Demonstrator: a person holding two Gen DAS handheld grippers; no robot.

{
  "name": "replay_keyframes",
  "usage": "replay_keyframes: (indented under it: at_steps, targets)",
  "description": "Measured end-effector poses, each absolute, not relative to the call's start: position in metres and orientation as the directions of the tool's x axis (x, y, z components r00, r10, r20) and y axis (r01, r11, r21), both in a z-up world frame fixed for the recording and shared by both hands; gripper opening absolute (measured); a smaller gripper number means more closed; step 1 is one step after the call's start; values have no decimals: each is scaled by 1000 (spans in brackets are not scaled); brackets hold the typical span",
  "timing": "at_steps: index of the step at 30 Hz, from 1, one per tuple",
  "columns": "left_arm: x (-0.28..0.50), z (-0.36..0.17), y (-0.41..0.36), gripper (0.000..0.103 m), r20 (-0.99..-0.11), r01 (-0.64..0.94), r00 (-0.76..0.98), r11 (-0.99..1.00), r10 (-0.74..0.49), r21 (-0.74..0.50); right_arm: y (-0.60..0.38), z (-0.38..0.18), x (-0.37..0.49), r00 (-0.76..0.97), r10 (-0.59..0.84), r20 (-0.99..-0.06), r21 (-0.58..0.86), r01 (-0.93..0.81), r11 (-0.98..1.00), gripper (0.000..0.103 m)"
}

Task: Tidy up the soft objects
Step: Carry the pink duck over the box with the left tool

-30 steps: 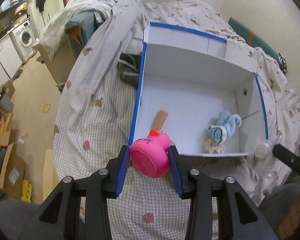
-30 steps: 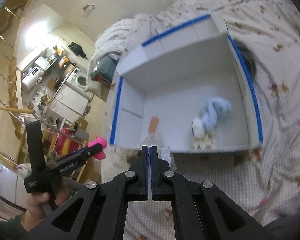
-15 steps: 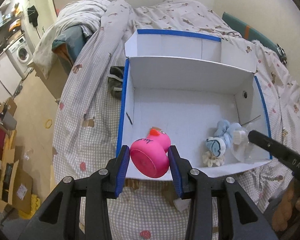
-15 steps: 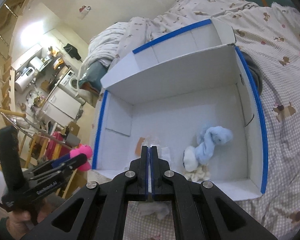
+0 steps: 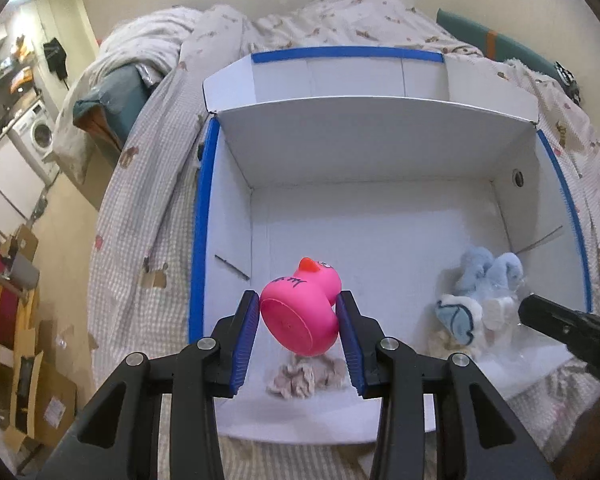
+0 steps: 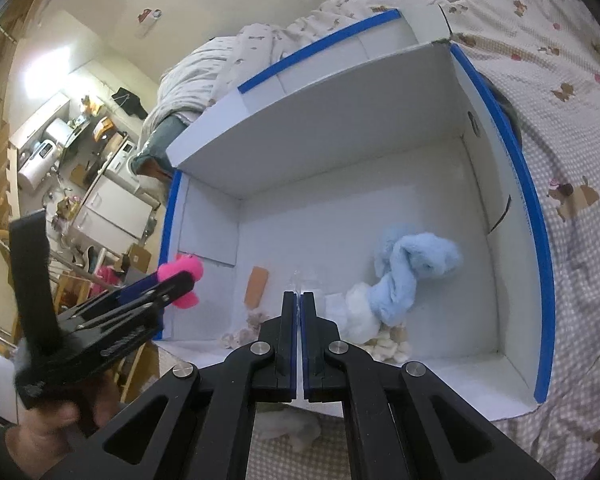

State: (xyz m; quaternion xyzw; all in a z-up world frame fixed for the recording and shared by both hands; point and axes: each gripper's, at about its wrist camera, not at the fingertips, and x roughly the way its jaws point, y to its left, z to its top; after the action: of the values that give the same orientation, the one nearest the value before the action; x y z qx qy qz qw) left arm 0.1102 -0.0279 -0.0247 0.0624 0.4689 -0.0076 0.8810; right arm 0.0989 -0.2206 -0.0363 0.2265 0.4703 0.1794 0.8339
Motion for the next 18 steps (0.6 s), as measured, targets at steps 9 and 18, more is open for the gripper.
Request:
replay_keyframes:
  at_steps: [9, 18]
  targets:
    - [112, -39, -20, 36, -850, 53, 526, 997, 27, 65, -211, -46, 106, 476, 496, -726, 523, -86, 848, 3]
    - [113, -41, -10, 36, -865, 23, 502, 999, 21, 37, -205, -51, 105, 460, 478, -748, 493, -97, 865, 4]
